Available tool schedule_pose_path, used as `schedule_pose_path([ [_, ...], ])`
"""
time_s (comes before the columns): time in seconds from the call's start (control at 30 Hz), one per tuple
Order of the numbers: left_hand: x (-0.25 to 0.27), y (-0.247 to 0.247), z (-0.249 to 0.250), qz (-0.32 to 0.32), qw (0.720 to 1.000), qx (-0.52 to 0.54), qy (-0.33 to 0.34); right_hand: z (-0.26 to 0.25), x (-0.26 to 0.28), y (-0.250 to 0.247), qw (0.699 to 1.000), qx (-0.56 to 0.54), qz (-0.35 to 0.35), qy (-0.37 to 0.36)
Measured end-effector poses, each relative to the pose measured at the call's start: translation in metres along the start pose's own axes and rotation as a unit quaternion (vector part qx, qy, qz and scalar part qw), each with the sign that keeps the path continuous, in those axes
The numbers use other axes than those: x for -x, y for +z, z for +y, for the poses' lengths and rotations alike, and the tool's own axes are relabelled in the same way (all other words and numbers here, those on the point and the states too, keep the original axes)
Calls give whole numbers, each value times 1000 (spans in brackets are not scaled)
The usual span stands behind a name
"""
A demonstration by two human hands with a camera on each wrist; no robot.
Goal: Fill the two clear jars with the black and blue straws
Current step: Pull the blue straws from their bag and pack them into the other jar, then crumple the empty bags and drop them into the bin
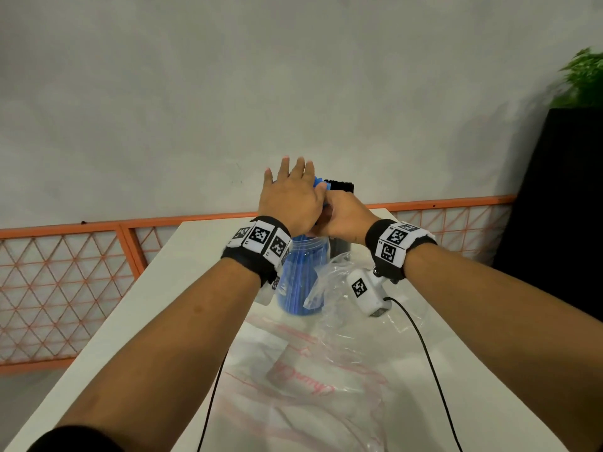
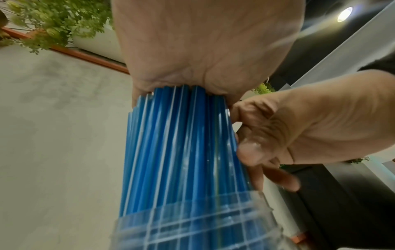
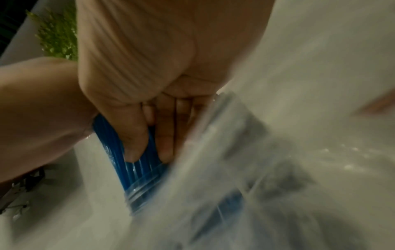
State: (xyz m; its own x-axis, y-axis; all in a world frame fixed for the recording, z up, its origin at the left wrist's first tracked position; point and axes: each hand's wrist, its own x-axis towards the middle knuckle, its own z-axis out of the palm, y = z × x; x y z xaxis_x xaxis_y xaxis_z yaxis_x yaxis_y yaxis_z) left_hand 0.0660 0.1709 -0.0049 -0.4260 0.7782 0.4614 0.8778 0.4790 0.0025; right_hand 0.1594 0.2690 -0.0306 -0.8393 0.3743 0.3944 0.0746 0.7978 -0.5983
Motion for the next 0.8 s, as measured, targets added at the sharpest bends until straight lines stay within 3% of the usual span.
schedule_pose_path([
  [0.13, -1, 3, 1, 5, 1000, 19, -7, 4, 17, -12, 999, -26, 34, -20],
  [0.2, 0, 4, 2, 11, 999, 28, -12, 4, 29, -21, 1000, 20, 17, -7],
  [0.23, 0, 4, 3, 16, 999, 31, -14, 4, 36, -25, 998, 59, -23, 6],
  [0.3, 1, 3, 4, 17, 999, 36, -17, 6, 54, -27, 976, 126, -168, 58],
  [0.4, 5, -3, 7, 10, 999, 39, -23, 10, 87, -6, 892, 160, -390, 163],
  [0.47, 12, -8, 11, 37, 996, 67, -34, 11, 108, 20, 853, 186, -451, 186],
  [0.57, 34, -11, 19, 189, 975, 116, -29, 13, 129, 56, 829, 266, -465, 159],
  [0.63, 47, -12, 24, 260, 947, 185, -29, 11, 133, 66, 842, 304, -428, 122],
  [0.7, 56, -12, 26, 241, 931, 268, -65, 8, 133, 66, 855, 302, -408, 107],
  [0.8, 68, -11, 29, 126, 927, 332, -120, 4, 136, 65, 853, 314, -409, 83],
])
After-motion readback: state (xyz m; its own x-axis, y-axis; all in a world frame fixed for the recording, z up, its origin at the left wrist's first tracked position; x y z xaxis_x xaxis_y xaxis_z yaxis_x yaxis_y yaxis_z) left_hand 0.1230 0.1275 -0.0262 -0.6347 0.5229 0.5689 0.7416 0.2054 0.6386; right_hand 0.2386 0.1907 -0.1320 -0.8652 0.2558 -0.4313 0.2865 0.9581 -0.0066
